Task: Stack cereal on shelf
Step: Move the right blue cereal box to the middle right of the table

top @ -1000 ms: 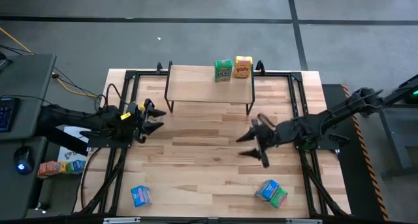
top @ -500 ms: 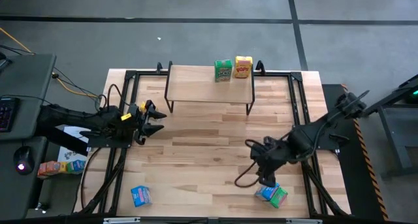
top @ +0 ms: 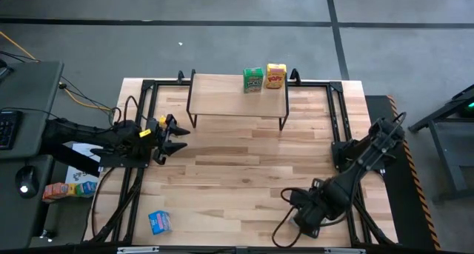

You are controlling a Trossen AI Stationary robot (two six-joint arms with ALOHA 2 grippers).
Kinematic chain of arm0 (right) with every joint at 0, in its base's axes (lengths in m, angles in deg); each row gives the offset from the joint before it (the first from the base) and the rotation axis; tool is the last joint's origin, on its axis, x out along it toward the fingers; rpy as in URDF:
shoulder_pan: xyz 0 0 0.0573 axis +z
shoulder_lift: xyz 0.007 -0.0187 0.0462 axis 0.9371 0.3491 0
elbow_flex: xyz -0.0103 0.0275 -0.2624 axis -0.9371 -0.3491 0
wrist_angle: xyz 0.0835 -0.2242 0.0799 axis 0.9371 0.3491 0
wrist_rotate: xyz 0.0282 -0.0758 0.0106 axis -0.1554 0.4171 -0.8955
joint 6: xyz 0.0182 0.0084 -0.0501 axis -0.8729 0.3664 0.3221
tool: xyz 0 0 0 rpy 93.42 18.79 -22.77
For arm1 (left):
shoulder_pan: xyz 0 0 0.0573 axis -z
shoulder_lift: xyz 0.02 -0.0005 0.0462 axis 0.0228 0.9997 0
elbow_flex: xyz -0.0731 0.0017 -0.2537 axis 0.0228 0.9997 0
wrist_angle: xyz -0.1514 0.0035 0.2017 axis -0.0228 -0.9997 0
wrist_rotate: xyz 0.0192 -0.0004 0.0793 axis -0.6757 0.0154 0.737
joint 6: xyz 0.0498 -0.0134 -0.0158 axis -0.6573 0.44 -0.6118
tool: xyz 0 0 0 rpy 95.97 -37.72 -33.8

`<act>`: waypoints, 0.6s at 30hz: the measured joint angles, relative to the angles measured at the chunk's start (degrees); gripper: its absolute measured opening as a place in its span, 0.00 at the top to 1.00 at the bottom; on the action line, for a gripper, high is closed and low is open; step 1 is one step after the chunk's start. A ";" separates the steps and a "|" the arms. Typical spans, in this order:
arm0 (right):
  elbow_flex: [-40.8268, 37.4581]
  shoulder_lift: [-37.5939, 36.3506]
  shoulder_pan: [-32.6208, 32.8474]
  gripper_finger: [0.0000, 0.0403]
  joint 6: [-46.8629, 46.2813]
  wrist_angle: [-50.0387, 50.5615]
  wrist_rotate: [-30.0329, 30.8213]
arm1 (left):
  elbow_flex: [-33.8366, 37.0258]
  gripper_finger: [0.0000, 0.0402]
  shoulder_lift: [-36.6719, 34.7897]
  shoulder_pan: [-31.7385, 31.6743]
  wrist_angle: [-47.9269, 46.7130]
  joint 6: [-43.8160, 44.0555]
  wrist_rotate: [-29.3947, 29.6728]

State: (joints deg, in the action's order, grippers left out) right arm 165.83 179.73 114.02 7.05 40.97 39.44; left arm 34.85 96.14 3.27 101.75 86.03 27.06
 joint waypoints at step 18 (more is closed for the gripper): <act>0.00 1.06 3.43 0.36 -23.86 -2.48 1.15 | 0.00 0.45 -0.01 0.00 -2.62 0.00 0.00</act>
State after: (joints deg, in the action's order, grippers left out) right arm 165.83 180.79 117.45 -16.81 38.49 40.59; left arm 34.85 96.13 3.28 99.13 86.03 27.06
